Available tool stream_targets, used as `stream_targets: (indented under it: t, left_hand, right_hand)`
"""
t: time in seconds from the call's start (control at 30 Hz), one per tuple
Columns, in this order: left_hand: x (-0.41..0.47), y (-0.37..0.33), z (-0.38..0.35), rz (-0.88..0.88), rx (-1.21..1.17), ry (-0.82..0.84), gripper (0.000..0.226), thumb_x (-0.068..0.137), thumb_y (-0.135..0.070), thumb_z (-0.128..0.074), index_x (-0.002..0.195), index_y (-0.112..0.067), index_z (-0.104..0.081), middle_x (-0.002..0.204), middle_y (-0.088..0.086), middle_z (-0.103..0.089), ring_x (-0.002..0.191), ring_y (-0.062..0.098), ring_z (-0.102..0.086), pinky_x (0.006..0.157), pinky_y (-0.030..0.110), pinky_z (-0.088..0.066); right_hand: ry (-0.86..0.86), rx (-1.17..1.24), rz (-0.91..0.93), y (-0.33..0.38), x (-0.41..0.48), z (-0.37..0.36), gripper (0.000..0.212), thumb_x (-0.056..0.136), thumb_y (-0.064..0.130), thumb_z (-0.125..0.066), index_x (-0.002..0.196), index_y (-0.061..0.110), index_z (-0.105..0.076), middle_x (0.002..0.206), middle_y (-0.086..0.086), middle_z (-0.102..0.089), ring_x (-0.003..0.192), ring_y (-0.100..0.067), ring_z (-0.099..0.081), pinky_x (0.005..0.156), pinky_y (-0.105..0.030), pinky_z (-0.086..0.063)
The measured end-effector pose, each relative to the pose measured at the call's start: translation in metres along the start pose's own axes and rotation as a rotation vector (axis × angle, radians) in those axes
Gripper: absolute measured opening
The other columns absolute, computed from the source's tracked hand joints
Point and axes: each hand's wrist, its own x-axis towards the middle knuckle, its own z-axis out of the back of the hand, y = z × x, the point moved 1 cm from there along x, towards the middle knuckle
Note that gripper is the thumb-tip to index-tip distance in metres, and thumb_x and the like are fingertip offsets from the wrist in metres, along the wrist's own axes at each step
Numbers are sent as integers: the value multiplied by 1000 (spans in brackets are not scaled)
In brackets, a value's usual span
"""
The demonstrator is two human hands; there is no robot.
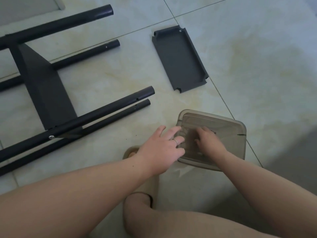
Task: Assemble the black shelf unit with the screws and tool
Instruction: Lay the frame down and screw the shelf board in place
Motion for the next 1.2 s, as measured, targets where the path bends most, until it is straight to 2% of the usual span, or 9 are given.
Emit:
stream_targets:
  t: [0.23, 0.33, 0.4, 0.57, 0.7, 0.93, 1.0, 1.1, 1.2]
  left_hand:
    - [0, 2, 3, 29, -95, -16, 26, 101, -29, -48, 126, -23, -54, 167, 6, -16, 154, 26, -7, 119, 49, -16]
    - [-5, 7, 20, 163, -333, -125, 35, 101, -32, -49, 134, -23, -51, 163, 5, -25, 148, 26, -20, 115, 43, -25]
    - [-9, 16, 36, 303, -535, -153, 32, 102, -30, -46, 132, -21, -53, 150, 5, -43, 136, 26, -38, 109, 40, -36]
    - [-21, 45, 76, 865, -1507, -82, 34, 104, -37, -41, 101, -13, -66, 108, 7, -71, 93, 25, -69, 79, 31, -50]
    - [-58, 77, 103, 892, -1939, 0, 66, 104, -57, -32, 113, 0, -65, 105, 14, -73, 90, 27, -74, 78, 35, -59]
    - [-146, 134, 124, 832, -2155, -86, 79, 103, -62, -24, 129, 5, -58, 97, 18, -73, 77, 28, -75, 68, 33, -59]
    - [-170, 148, 120, 831, -2179, -68, 75, 104, -60, -25, 118, 3, -64, 83, 14, -72, 71, 24, -74, 62, 29, -59]
    - [-199, 167, 112, 868, -2148, -75, 45, 106, -37, -36, 108, -3, -66, 71, 7, -70, 67, 18, -71, 54, 23, -55]
    - [-219, 191, 100, 922, -2070, -178, 31, 95, 0, -38, 107, -2, -67, 86, 8, -68, 74, 15, -69, 57, 22, -55]
  right_hand:
    - [-134, 169, 15, 15, -16, 14, 10, 87, 5, -62, 96, 0, -63, 97, -16, -60, 93, -37, -59, 77, -39, -45]
    - [-259, 290, 69, 28, -41, 40, 10, 82, 3, -69, 87, 9, -63, 81, 1, -55, 77, -18, -57, 69, -19, -38]
    - [-323, 371, 129, 45, -58, 61, 16, 80, 3, -69, 85, 16, -62, 80, 8, -56, 74, -5, -56, 67, -9, -39]
    - [-434, 527, 341, 114, -89, 112, 21, 82, -1, -71, 86, 17, -64, 85, 5, -63, 79, -11, -61, 73, -21, -50]
    - [-455, 525, 536, 181, -101, 142, 13, 84, 2, -74, 90, 11, -67, 85, 5, -65, 80, -12, -62, 72, -18, -49]
    - [-357, 391, 790, 285, -113, 157, 17, 86, 0, -71, 100, 9, -71, 94, 3, -66, 86, -8, -62, 79, -22, -52]
    - [-323, 372, 850, 308, -114, 152, 15, 88, 3, -71, 102, 10, -70, 97, 3, -67, 90, -8, -62, 81, -24, -50]
    - [-300, 340, 907, 333, -109, 142, 11, 93, 10, -69, 104, 13, -69, 99, 7, -66, 94, -4, -60, 83, -23, -49]
    - [-251, 293, 889, 346, -98, 127, 13, 95, 15, -67, 108, 16, -68, 103, 10, -65, 98, -5, -59, 88, -28, -49]
